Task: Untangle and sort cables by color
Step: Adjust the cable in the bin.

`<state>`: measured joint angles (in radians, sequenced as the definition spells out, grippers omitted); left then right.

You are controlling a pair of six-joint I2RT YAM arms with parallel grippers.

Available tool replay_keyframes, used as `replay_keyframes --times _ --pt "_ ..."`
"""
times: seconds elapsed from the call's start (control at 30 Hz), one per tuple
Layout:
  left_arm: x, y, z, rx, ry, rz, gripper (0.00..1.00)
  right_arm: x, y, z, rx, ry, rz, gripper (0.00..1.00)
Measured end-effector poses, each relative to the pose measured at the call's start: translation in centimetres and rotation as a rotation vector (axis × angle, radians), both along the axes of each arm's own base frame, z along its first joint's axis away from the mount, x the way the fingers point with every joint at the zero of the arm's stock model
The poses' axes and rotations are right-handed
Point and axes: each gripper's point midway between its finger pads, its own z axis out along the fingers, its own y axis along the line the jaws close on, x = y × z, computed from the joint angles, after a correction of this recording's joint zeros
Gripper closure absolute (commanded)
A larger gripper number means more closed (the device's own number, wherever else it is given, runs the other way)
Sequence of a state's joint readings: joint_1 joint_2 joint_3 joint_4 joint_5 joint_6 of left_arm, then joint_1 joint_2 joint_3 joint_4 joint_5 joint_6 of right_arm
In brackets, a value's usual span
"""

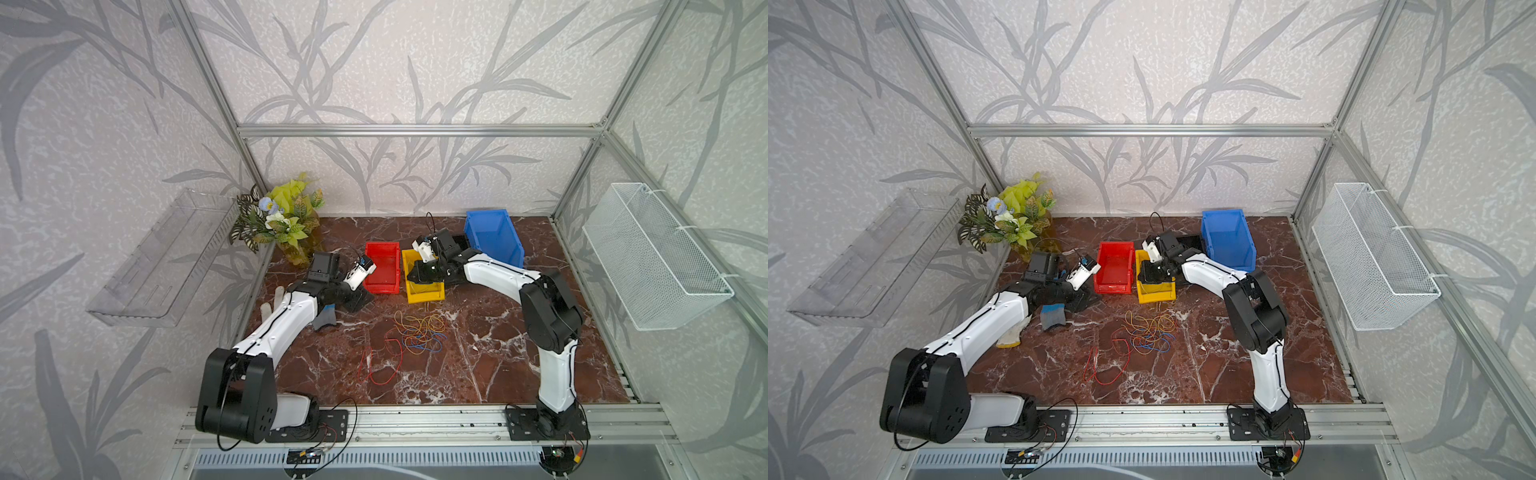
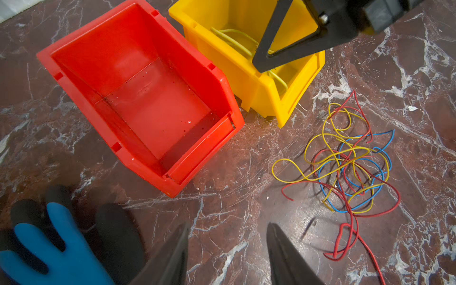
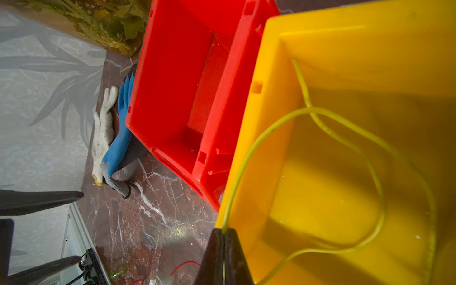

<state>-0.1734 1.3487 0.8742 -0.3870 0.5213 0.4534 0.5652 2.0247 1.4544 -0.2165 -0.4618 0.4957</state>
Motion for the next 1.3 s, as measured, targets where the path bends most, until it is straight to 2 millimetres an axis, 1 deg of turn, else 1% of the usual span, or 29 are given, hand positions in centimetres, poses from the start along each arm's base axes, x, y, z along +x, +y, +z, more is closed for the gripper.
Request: replay_keyframes --times 0.17,0.3,0.43,0.53,0.67,0.77,0.87,0.97,1.03,1.13,1.2,1.3 --pt "0.0 0.0 0.0 0.001 -0.001 -0.001 0.47 0.4 -0.1 -0.2 0.138 0.028 -0.023 0.98" --pt "-0.1 0.0 -0.1 0.002 0.001 -0.003 0.47 0.8 -0.4 -0.2 0.199 0.057 -0.054 0.99" --pt "-0.2 0.0 -0.4 0.005 0.006 -0.005 0.47 1.2 -0.9 -0.4 0.209 0.094 -0.1 1.0" --pt "-0.3 0.0 -0.4 0.005 0.007 -0.006 0.47 1.5 -1.3 -1.6 0.198 0.143 -0.133 1.0" --pt "-0.3 0.1 -0.5 0.006 0.008 -0.005 0.47 2.2 -1.0 -2.1 0.191 0.179 -0.159 1.0" --pt "-0.3 0.1 -0.5 0.007 0.008 -0.005 0.47 2.3 -1.0 -2.3 0.155 0.185 -0.164 1.0" --pt "-0.3 0.2 -0.5 0.01 0.008 -0.001 0.47 2.1 -0.8 -3.0 0.074 0.18 -0.162 0.95" --pt "-0.1 0.4 -0.5 0.015 0.004 0.004 0.47 1.8 -0.5 -3.6 -0.046 0.149 -0.157 0.83" --pt "-0.1 0.5 -0.6 0.021 0.001 0.008 0.47 1.4 -0.3 -3.7 -0.135 0.112 -0.151 0.76" --pt "-0.2 0.6 -0.9 0.027 0.004 0.01 0.47 0.9 -0.3 -3.4 -0.241 0.064 -0.141 0.69" --pt "-0.2 0.6 -0.9 0.029 0.004 0.011 0.47 0.5 -0.2 -3.1 -0.293 0.039 -0.131 0.67" --pt "-0.1 0.6 -0.9 0.031 0.0 0.008 0.47 0.5 -0.7 -2.0 -0.351 0.011 -0.134 0.64"
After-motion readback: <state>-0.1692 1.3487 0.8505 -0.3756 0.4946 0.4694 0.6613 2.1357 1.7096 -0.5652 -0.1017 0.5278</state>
